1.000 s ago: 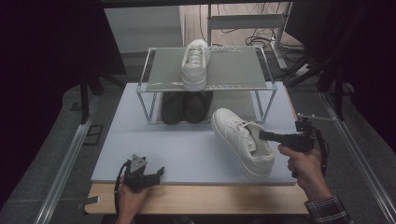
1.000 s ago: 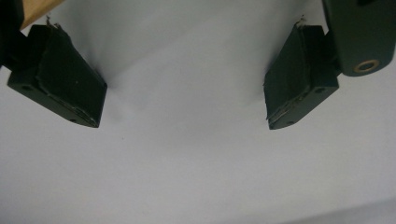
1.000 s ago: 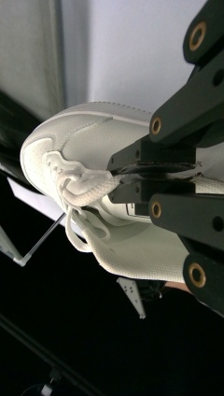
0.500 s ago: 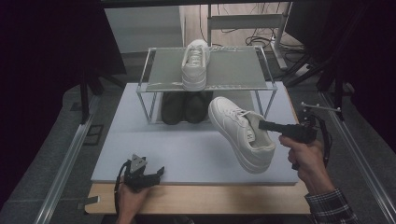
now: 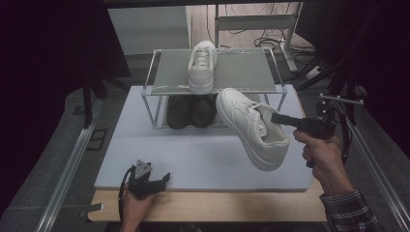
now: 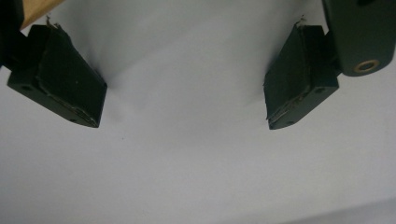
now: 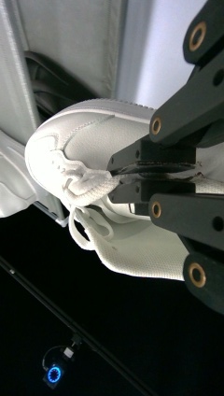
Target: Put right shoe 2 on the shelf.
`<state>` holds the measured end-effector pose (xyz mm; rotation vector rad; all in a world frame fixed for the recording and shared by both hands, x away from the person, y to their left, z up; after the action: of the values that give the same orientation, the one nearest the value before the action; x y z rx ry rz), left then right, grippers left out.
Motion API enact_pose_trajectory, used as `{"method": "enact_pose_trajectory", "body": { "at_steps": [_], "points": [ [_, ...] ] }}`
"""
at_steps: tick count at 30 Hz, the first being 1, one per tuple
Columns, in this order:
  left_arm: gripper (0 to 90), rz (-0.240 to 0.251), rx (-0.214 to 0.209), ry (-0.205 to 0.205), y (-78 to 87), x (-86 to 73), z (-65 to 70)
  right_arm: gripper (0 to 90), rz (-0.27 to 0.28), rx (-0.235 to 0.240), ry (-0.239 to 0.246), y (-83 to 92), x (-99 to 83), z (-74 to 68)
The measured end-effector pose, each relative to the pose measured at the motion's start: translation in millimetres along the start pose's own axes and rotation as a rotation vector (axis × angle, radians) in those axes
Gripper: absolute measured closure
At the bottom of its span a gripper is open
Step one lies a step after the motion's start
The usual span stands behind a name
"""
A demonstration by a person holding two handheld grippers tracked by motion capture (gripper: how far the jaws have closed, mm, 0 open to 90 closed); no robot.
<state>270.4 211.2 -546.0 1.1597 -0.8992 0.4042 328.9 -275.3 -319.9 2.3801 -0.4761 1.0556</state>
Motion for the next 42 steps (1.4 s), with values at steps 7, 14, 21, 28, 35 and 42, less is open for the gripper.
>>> {"method": "enact_pose_trajectory", "body": {
  "at_steps": [7, 14, 21, 28, 35, 42],
  "points": [
    [12.7, 0.000, 0.000, 0.000, 0.0, 0.0, 0.0, 85.0, 0.029, -0.022, 0.008, 0.8, 17.3, -5.2],
    [12.7, 0.000, 0.000, 0.000, 0.0, 0.0, 0.0, 85.1, 0.056, -0.054, 0.003, -6.4, 33.9, -3.2],
    [12.8, 0.000, 0.000, 0.001, 0.0, 0.0, 0.0, 85.0, 0.075, -0.093, -0.012, -18.8, 46.8, 3.7],
    [12.7, 0.000, -0.001, 0.001, 0.0, 0.0, -0.1, 84.9, 0.085, -0.130, -0.031, -34.0, 57.3, 11.8],
    [12.7, -0.001, -0.001, 0.001, 0.0, 0.0, -0.1, 84.7, 0.105, -0.176, -0.055, -51.0, 66.4, 21.6],
    [12.8, 0.000, -0.001, 0.001, 0.0, 0.0, -0.1, 84.7, 0.118, -0.209, -0.068, -64.6, 76.0, 25.6]
  ]
}}
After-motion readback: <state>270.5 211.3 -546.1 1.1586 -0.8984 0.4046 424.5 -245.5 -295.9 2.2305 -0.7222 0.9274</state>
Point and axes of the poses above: each handheld gripper's, and its own axes: y roughly backward along the jaws, x roughly out of its top, z roughly to its right, the point moved 1 cm from there along -y, roughly forward along the jaws, and after that the axes turned 7 degrees about y, right-handed, at the moved point
